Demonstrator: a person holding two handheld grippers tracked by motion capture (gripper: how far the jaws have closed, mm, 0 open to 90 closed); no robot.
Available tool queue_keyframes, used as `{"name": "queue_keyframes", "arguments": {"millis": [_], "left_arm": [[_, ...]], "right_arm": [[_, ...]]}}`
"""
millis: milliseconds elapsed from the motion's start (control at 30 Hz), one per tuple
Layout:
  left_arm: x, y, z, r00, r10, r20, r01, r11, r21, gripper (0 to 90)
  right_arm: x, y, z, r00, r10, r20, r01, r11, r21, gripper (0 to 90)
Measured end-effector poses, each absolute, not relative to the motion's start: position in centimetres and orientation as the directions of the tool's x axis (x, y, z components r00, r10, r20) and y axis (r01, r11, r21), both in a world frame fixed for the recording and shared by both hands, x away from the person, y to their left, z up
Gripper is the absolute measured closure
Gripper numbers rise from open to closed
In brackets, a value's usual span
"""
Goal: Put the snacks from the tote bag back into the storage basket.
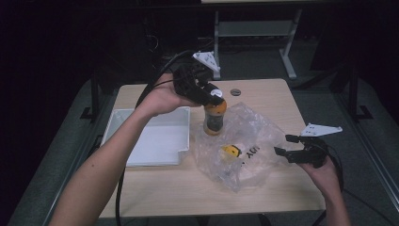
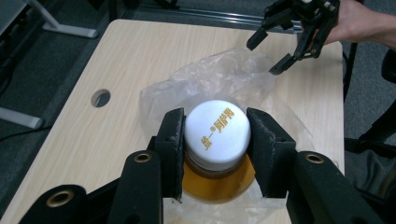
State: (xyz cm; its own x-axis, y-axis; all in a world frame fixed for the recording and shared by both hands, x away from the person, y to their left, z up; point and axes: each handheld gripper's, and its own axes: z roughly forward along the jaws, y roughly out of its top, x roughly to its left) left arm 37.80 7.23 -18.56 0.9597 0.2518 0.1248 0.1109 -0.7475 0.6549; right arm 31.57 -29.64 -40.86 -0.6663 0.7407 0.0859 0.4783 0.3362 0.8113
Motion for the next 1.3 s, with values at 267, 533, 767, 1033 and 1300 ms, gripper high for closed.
{"name": "queue_keyframes", "arguments": {"millis": [267,533,767,1033,1300], "left_arm": [[38.2,10.0,-18.9,0.949,0.293,0.113,0.148,-0.734,0.662,59.3],[38.4,12.4,-19.3,0.936,0.336,0.100,0.187,-0.720,0.669,59.3],[38.5,14.0,-19.6,0.928,0.356,0.108,0.202,-0.726,0.657,59.3],[38.7,15.6,-20.6,0.922,0.376,0.092,0.229,-0.721,0.653,59.3],[38.5,16.6,-21.3,0.915,0.392,0.101,0.239,-0.725,0.647,59.3]], "right_arm": [[31.4,-30.0,-40.8,-0.658,0.749,0.084,0.476,0.327,0.816,25.9],[31.5,-30.1,-40.8,-0.651,0.754,0.087,0.481,0.321,0.816,25.8],[31.5,-30.3,-40.8,-0.649,0.756,0.087,0.479,0.317,0.818,25.8],[31.5,-30.3,-40.9,-0.645,0.759,0.091,0.482,0.312,0.819,25.9],[31.4,-30.3,-40.9,-0.643,0.760,0.091,0.485,0.312,0.817,25.8]]}}
